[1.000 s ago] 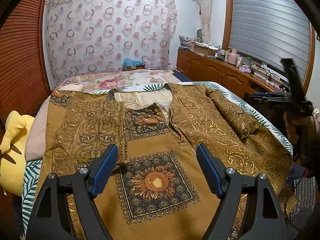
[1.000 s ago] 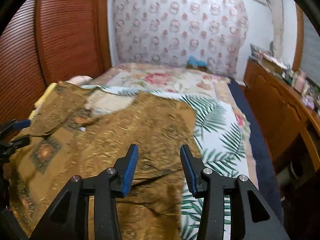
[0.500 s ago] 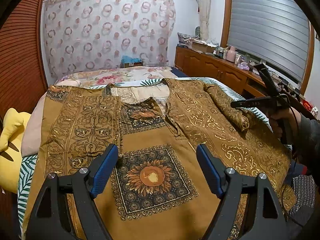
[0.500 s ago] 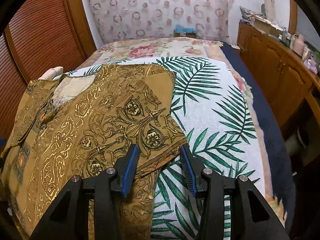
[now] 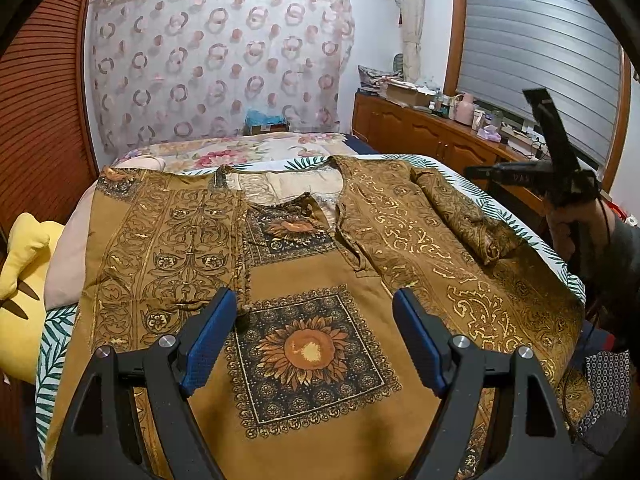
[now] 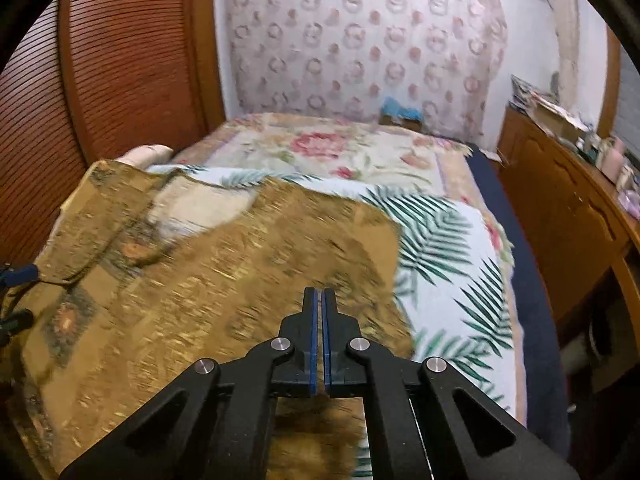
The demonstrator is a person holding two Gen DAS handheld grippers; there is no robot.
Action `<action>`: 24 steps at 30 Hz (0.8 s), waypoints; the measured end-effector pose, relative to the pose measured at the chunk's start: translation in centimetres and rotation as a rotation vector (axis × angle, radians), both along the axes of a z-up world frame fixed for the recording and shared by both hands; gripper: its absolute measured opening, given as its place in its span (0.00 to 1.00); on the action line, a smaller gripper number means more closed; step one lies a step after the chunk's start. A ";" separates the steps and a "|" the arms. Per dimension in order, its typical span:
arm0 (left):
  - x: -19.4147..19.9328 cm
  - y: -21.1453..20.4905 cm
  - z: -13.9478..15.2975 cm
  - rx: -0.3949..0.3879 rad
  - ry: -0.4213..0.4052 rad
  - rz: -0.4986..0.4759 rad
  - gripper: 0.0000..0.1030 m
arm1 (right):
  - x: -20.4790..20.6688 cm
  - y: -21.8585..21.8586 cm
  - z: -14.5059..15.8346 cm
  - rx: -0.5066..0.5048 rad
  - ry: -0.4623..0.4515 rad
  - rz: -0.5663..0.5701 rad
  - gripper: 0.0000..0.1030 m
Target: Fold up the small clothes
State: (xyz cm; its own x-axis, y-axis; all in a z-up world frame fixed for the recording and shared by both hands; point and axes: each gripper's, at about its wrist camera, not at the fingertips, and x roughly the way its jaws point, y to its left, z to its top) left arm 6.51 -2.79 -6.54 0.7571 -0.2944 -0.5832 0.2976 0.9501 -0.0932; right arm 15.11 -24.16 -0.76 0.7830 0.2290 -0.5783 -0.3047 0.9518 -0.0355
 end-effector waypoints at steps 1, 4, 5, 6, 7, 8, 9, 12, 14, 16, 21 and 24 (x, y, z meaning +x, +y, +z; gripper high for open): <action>0.0 0.1 0.0 -0.001 0.001 0.002 0.79 | -0.1 0.4 0.2 -0.010 -0.009 -0.001 0.01; -0.1 0.3 0.0 -0.002 0.001 0.004 0.79 | -0.1 0.4 0.3 0.000 -0.020 -0.008 0.04; 0.0 0.3 0.0 -0.003 0.001 0.003 0.79 | 0.0 0.3 0.2 -0.015 -0.018 -0.031 0.12; 0.0 0.3 0.0 -0.004 0.002 0.004 0.79 | 0.4 0.0 -0.2 -0.040 -0.017 -0.064 0.17; 0.0 0.3 -0.1 -0.005 0.003 0.003 0.79 | 0.8 -0.3 -0.6 -0.058 -0.011 -0.089 0.28; -0.1 0.3 -0.1 -0.006 0.004 0.002 0.79 | 1.4 -0.6 -1.0 -0.068 -0.002 -0.101 0.43; -0.1 0.3 -0.2 -0.006 0.007 0.001 0.79 | 1.8 -1.1 -1.6 -0.090 0.007 -0.118 0.51; -0.1 0.2 -0.4 -0.006 0.014 -0.006 0.79 | 3.2 -2.7 -3.6 -0.103 0.056 -0.158 0.60; -0.1 0.0 -0.6 -0.010 0.023 -0.012 0.79 | 3.9 -4.0 -4.8 -0.078 0.104 -0.172 0.60; -0.1 -0.2 -0.8 -0.010 0.031 -0.017 0.79 | 4.2 -5.0 -5.7 -0.036 0.139 -0.163 0.60; -0.1 -0.8 -1.1 0.007 0.034 -0.022 0.79 | 4.5 -5.8 -6.1 0.017 0.144 -0.108 0.45; -0.1 -1.0 -1.1 0.009 0.034 -0.025 0.79 | 4.6 -5.4 -5.9 0.021 0.153 -0.068 0.13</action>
